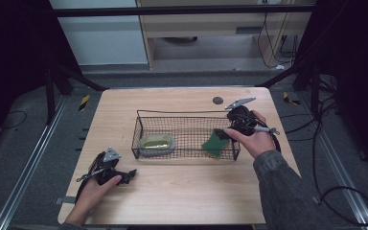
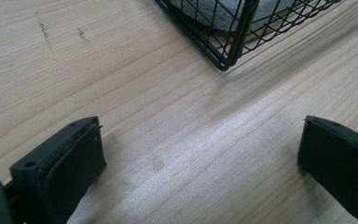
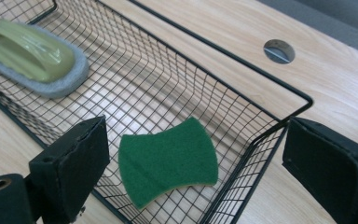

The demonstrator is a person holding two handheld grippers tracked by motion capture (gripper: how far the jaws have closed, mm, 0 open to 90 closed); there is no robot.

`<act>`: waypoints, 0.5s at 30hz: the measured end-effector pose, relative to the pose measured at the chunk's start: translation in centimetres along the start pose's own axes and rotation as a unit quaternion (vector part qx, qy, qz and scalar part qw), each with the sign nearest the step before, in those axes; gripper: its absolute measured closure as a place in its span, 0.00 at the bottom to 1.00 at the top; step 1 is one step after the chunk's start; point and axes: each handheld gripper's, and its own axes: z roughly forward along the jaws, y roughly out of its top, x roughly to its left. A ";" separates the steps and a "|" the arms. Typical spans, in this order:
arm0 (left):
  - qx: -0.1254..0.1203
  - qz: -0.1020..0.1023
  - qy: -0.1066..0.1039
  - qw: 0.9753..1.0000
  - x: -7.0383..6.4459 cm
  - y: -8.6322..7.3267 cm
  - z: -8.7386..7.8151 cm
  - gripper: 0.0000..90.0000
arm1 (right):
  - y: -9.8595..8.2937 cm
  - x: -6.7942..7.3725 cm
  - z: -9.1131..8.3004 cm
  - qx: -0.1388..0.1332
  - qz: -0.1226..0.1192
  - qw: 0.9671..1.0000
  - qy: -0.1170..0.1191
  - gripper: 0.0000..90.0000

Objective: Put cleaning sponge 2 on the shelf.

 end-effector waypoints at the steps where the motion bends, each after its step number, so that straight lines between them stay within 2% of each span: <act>1: 0.000 0.000 0.000 1.000 0.0 0.0 0.0 0.00 | 0.0 -0.1 -0.1 -0.002 0.003 1.000 -0.001 0.08; 8: 0.000 0.000 0.000 1.000 0.0 0.0 0.0 0.00 | -0.5 -0.8 -1.0 -0.020 0.015 1.000 -0.015 0.06; 15: 0.000 0.000 0.000 1.000 0.0 0.0 0.0 0.00 | -1.5 -1.8 -2.3 -0.021 0.009 0.999 -0.026 0.11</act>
